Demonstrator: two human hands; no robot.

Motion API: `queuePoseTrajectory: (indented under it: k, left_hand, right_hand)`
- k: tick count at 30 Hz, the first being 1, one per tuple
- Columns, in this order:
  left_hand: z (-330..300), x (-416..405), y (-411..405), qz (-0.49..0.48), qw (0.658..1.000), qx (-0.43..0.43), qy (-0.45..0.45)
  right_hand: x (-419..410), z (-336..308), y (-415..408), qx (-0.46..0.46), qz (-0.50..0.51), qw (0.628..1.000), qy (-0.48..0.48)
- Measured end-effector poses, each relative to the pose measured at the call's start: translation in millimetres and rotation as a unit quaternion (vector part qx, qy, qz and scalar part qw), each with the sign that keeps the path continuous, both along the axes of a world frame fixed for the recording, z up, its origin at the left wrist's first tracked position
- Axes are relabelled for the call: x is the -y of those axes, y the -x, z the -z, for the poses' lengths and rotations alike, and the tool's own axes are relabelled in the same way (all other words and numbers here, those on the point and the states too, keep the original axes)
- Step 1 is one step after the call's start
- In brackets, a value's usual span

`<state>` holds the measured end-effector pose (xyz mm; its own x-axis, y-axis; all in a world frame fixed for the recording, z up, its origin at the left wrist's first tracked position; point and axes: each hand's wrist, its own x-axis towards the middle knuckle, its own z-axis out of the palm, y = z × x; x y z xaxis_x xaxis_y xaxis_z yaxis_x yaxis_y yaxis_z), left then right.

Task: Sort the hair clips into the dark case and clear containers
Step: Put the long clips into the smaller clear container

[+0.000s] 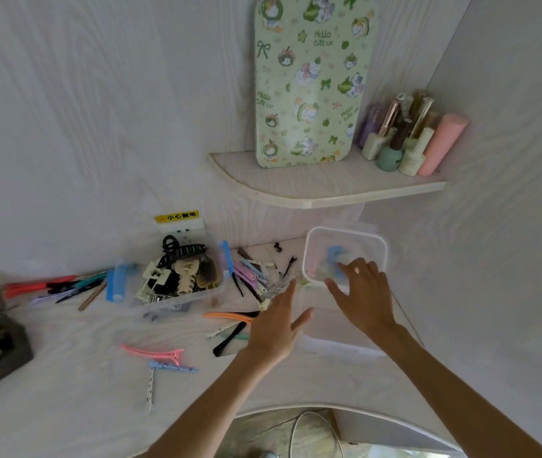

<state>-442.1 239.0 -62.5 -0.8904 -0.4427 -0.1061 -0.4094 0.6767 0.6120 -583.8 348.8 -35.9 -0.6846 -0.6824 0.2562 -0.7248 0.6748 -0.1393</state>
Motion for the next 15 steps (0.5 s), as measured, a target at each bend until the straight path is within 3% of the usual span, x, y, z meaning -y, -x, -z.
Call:
queuePoseTrajectory:
  k: [3, 6, 7, 9, 12, 15]
  left_hand:
    - [-2, 31, -33, -0.06, 0.998, -0.015, 0.012]
    - [6, 62, -76, -0.106, 0.991, 0.044, 0.074]
    - [10, 67, -87, -0.114, 0.988, 0.069, 0.074]
    - [17, 72, -102, -0.113, 0.985, 0.113, 0.066]
    - [25, 70, -109, -0.101, 0.984, 0.121, 0.083]
    - [23, 72, -111, -0.105, 0.979, 0.113, 0.129]
  right_hand:
    - [18, -5, -27, 0.016, -0.084, 0.995, 0.046]
    - [43, -12, -53, 0.053, -0.147, 0.987, 0.028]
    - [53, -12, -62, 0.065, -0.155, 0.986, -0.009]
    - [79, -9, -77, 0.078, -0.143, 0.972, -0.17]
    - [105, 2, -95, 0.053, -0.128, 0.908, -0.396]
    - [111, 20, -104, 0.097, -0.107, 0.9, -0.412]
